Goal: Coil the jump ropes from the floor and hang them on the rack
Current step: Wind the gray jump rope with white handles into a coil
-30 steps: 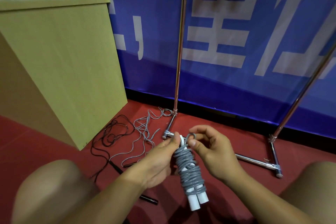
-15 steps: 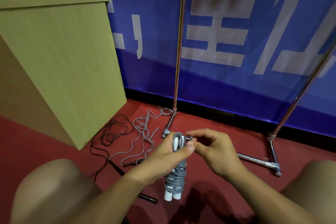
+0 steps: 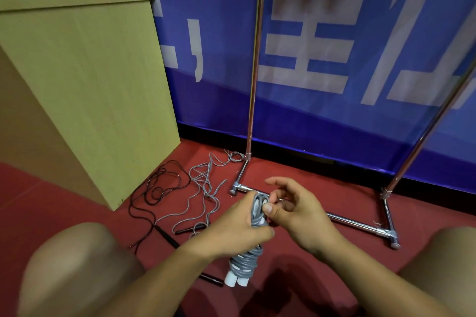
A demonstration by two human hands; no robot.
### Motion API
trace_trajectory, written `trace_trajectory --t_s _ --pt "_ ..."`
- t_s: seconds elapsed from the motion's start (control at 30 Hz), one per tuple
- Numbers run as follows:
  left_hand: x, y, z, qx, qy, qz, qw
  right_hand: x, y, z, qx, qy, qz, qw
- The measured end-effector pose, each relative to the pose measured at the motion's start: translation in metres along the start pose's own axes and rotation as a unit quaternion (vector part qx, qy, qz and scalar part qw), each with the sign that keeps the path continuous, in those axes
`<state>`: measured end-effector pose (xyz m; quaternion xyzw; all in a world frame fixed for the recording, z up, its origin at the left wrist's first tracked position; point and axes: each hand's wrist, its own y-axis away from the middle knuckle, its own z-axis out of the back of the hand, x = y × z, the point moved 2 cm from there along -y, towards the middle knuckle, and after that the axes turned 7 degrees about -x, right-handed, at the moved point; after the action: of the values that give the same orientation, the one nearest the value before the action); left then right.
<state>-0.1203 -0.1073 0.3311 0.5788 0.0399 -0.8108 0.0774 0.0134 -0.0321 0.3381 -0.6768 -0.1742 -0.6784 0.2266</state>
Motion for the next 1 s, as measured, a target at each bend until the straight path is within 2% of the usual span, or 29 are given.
trace_trajectory --t_s 0.1,0.2,0.3,0.4,0.53,0.67,0.73,0.83,1.0 --pt "-0.001 0.001 -0.001 0.005 -0.008 -0.002 1.0 0.002 0.001 -0.001 0.025 0.0 -0.027 0.999" --pt "-0.003 0.004 0.0 0.008 -0.06 -0.007 0.998 0.004 0.002 -0.001 0.022 -0.024 -0.06 0.998" --pt "-0.003 0.003 0.001 -0.002 -0.065 0.003 0.998 0.006 0.003 -0.002 0.007 -0.055 -0.074 0.996" --pt "-0.004 0.002 0.0 -0.003 -0.031 0.007 0.999 0.008 0.002 0.0 -0.019 -0.065 -0.053 0.996" --pt "-0.005 -0.001 0.0 -0.006 0.02 0.01 1.0 0.012 0.0 0.003 -0.045 -0.012 0.005 0.999" --pt "-0.006 -0.001 0.001 -0.019 0.016 -0.001 1.0 0.014 -0.003 0.008 -0.081 0.02 0.034 0.996" --pt "-0.008 0.0 0.002 -0.038 0.006 -0.015 0.999 0.015 -0.003 0.009 -0.074 0.001 0.037 0.997" --pt "-0.007 0.0 0.004 -0.07 0.018 -0.031 0.997 0.017 -0.004 0.009 -0.059 -0.068 -0.004 0.996" --pt "-0.004 -0.001 0.004 -0.066 0.028 -0.042 0.997 0.013 -0.002 0.003 0.0 -0.043 -0.072 0.996"
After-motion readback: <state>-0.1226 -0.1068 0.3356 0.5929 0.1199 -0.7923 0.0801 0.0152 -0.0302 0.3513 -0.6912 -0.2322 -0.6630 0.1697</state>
